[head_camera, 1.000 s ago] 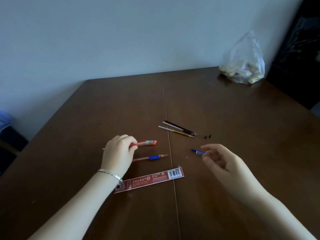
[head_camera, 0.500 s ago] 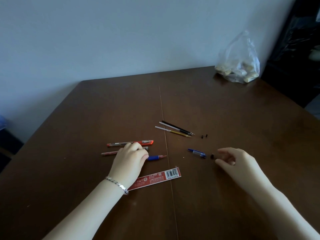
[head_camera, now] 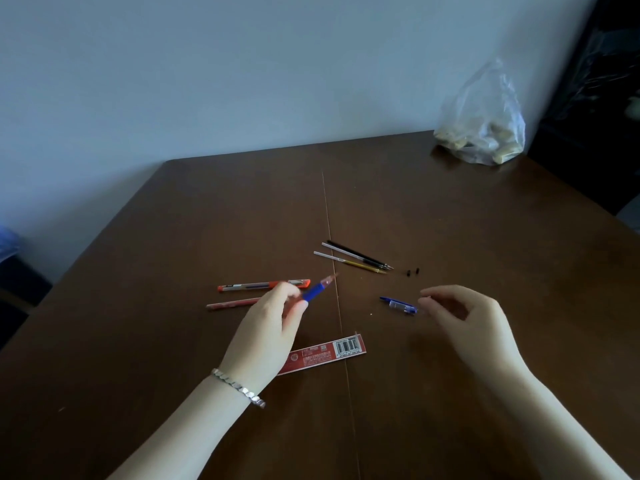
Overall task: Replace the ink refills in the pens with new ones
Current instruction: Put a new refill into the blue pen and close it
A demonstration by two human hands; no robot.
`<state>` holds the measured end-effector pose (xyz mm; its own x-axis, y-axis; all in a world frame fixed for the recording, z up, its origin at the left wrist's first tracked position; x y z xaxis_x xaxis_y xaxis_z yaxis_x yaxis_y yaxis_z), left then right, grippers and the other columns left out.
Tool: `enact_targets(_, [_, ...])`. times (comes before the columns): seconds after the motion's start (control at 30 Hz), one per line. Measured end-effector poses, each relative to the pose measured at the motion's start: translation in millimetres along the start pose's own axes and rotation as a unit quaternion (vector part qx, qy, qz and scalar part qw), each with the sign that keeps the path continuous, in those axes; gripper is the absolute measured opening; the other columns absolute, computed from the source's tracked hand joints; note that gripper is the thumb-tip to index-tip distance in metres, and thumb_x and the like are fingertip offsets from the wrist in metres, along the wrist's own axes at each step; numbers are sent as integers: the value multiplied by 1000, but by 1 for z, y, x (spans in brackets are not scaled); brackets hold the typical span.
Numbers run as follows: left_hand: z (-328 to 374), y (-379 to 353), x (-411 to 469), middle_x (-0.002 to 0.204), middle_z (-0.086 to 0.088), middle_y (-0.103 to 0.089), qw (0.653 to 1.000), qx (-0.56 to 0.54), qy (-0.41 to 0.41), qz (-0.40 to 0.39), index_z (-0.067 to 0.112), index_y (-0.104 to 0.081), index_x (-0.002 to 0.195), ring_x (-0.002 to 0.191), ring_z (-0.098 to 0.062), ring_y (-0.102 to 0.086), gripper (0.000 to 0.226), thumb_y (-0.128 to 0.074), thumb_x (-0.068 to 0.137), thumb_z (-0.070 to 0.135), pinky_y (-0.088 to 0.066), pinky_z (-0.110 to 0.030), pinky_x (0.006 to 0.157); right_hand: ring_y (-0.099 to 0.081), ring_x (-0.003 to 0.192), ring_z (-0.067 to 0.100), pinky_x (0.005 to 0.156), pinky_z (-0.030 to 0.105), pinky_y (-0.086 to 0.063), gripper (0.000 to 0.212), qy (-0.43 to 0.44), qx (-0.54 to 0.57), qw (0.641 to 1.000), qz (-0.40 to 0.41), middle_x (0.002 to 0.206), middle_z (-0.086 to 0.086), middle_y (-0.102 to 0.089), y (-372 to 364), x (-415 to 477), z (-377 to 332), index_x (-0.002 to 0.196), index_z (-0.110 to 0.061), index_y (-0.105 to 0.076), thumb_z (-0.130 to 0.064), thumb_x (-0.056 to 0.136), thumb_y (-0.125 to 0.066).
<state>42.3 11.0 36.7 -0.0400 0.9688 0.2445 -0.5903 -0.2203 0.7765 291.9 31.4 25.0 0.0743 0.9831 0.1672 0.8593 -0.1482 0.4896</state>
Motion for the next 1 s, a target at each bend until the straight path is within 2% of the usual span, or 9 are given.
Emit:
enact_targets(0.07, [15,4,-3,80,7,-62,990,-135,39,-2,21,-52,95,64,0,-59,7,-49,88,21,-47,-9,53,-64,66,-1,57,7,-48,15,-5,111,994,11,66,-8,-72,4,-3,-15,77,-32,-69,-17,78,-68])
enact_targets(0.1, [24,6,-5,73,8,-62,980,-194,49,-9,21,-54,93,59,1,-58,7,-50,88,19,-47,-9,51,-65,64,0,58,7,-49,14,-8,162,987,13,69,-7,-73,5,-4,-22,74,-31,-70,-17,77,-69])
enact_targets(0.2, [47,8,-14,63,8,-63,944,-318,74,-42,24,-58,90,53,-1,-54,11,-51,87,15,-48,-12,52,-66,62,5,61,12,-52,4,-28,306,952,-15,68,-3,-74,3,-5,-44,74,-24,-74,-24,71,-70])
enact_targets(0.3, [62,5,-23,58,9,-61,915,-386,86,-76,22,-61,87,52,-1,-51,11,-52,86,15,-48,-16,53,-65,67,8,62,17,-53,24,-51,425,899,-93,69,0,-72,-11,-9,-60,81,-21,-75,-33,62,-66])
enact_targets(0.43, [68,-1,-30,56,11,-62,919,-375,77,-94,26,-61,81,51,1,-52,14,-52,86,17,-49,-15,56,-67,74,11,69,20,-56,23,-57,486,863,-123,76,1,-73,-23,-15,-73,81,-17,-75,-28,65,-63])
enact_targets(0.73, [64,-3,-35,64,15,-66,933,-344,58,-86,29,-61,81,60,2,-60,14,-54,85,17,-48,-9,54,-65,78,11,72,22,-55,22,-88,470,868,-133,72,-3,-71,-34,-23,-70,77,-19,-75,-29,70,-57])
enact_targets(1.0, [64,-4,-36,64,19,-65,939,-332,41,-84,26,-60,87,62,3,-60,10,-54,85,18,-48,-9,57,-69,74,11,66,22,-57,19,-116,548,818,-132,74,-1,-73,-32,-21,-63,77,-18,-74,-24,72,-57])
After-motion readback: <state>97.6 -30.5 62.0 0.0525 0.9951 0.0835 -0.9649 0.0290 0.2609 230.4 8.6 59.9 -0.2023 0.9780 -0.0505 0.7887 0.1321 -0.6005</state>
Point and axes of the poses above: each hand's wrist, its own x-axis towards the middle knuckle, its own y-axis out of the back of the hand, z = x × y, the point moved 6 cm from there along x, towards the middle knuckle
